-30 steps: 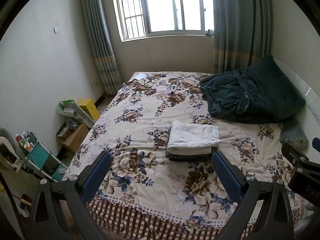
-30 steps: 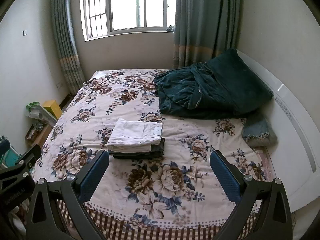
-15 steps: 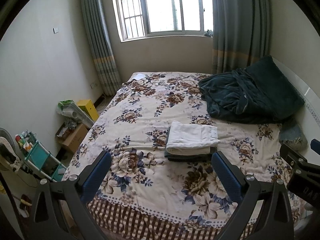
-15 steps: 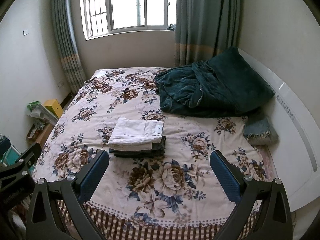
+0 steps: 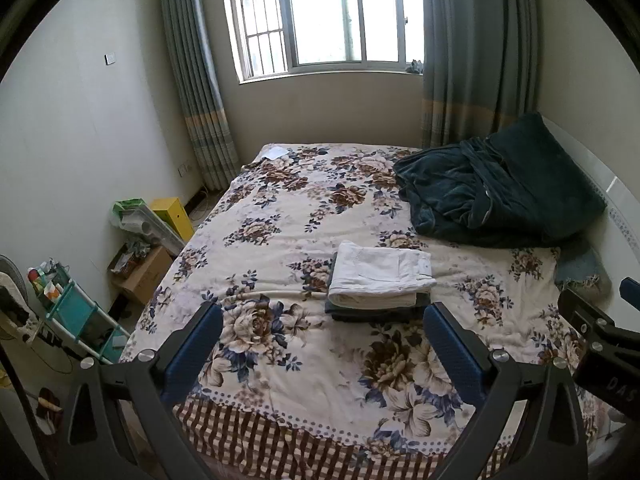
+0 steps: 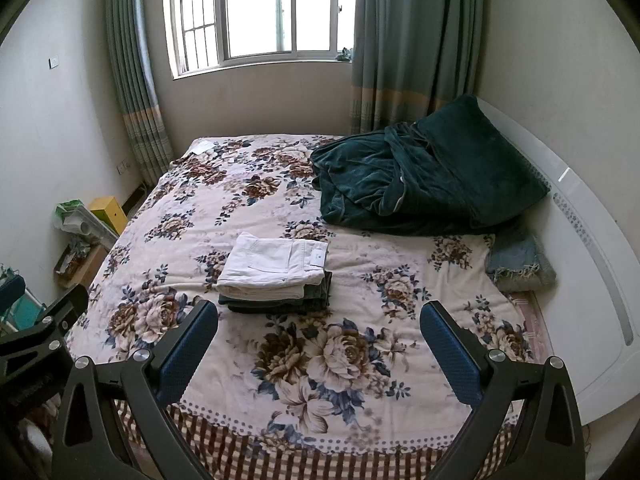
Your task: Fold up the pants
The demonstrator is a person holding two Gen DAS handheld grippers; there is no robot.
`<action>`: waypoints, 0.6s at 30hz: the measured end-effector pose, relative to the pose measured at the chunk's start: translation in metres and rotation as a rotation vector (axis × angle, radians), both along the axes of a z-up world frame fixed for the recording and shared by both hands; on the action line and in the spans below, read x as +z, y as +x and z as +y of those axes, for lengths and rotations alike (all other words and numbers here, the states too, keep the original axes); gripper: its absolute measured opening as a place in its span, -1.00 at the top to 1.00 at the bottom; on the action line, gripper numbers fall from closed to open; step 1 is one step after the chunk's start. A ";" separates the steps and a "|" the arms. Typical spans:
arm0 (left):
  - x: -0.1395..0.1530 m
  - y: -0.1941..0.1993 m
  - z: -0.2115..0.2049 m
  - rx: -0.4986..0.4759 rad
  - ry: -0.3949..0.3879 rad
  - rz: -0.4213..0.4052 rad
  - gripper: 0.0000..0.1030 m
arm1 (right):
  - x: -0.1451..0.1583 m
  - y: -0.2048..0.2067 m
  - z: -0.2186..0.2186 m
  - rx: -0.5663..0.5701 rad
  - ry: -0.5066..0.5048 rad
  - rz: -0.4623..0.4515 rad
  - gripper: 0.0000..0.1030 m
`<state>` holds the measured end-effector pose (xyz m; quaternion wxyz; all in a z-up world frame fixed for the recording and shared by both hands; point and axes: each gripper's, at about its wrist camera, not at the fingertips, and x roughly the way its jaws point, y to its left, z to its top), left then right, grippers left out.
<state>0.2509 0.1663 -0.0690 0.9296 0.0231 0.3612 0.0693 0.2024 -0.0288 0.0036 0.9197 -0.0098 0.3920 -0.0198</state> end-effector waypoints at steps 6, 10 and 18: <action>0.001 -0.003 -0.001 -0.002 -0.008 -0.010 -0.99 | -0.001 0.001 0.000 0.001 0.002 0.000 -0.99; 0.001 -0.004 -0.002 0.000 -0.010 -0.010 -0.99 | -0.001 0.001 0.001 0.002 0.000 -0.002 -0.99; 0.001 -0.005 -0.003 -0.001 -0.015 -0.011 -0.99 | -0.003 0.000 -0.002 0.010 0.013 0.005 -1.00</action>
